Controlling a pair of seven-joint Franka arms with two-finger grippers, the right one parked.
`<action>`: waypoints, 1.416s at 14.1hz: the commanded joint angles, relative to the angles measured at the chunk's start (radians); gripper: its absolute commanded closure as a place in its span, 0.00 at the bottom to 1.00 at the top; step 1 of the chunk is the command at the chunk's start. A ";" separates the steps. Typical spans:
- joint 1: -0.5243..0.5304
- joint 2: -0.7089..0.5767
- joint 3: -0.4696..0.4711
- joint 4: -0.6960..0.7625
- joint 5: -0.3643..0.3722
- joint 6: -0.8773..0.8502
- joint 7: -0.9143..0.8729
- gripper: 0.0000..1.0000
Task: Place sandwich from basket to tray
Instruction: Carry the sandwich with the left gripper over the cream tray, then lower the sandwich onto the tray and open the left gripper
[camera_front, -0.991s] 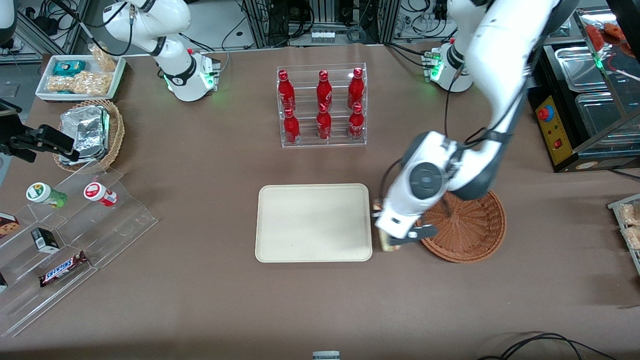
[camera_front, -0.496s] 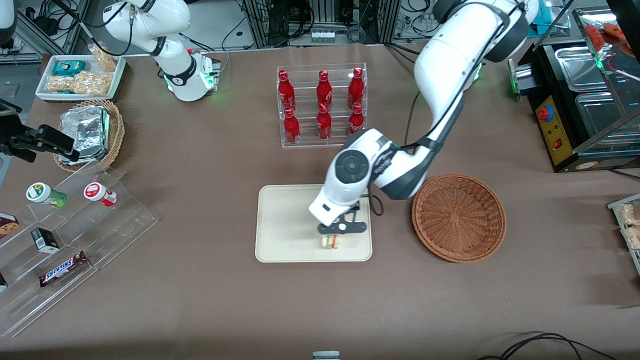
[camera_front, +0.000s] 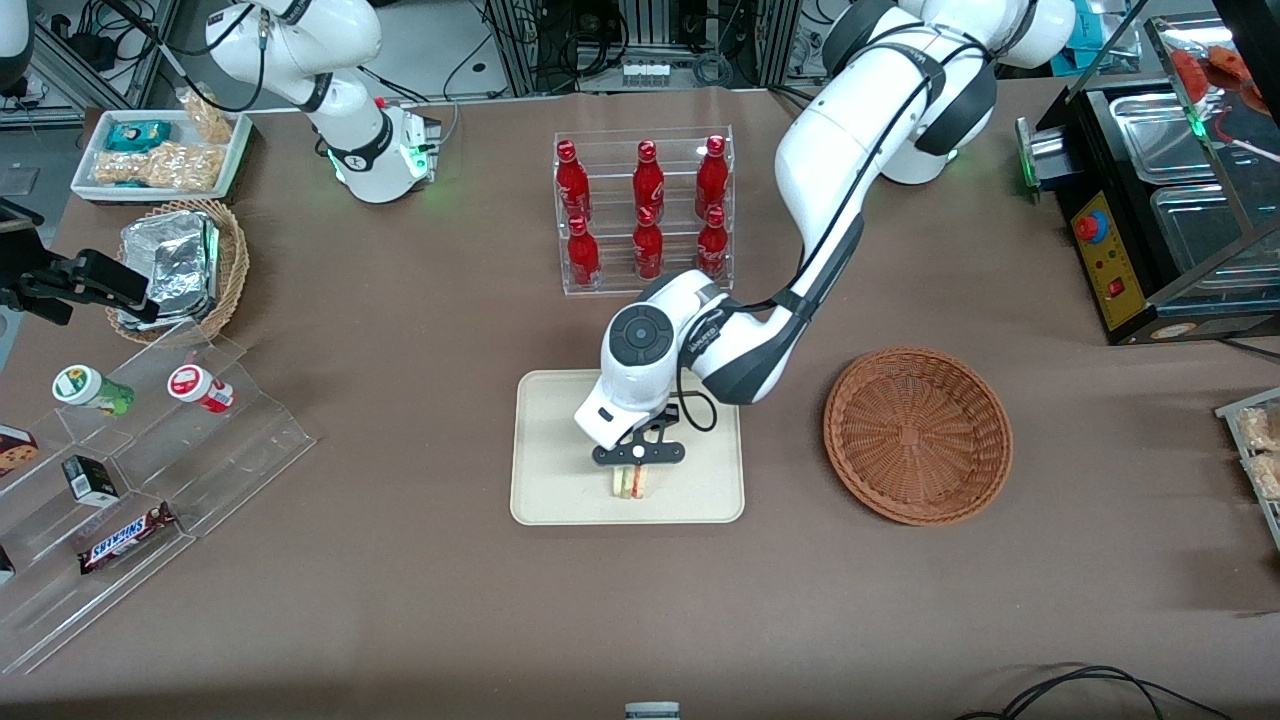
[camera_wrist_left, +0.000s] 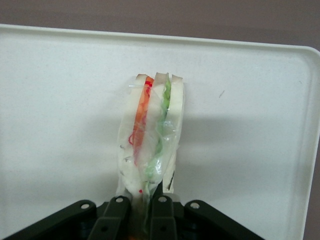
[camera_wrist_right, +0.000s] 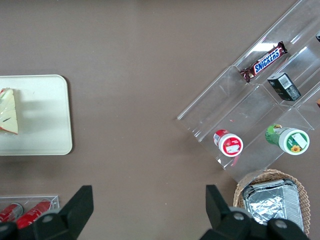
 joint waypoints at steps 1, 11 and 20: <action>-0.014 0.025 0.010 0.041 0.016 0.003 -0.036 0.81; 0.046 -0.218 0.013 0.034 0.019 -0.296 -0.064 0.00; 0.300 -0.541 0.013 -0.335 0.009 -0.359 -0.116 0.00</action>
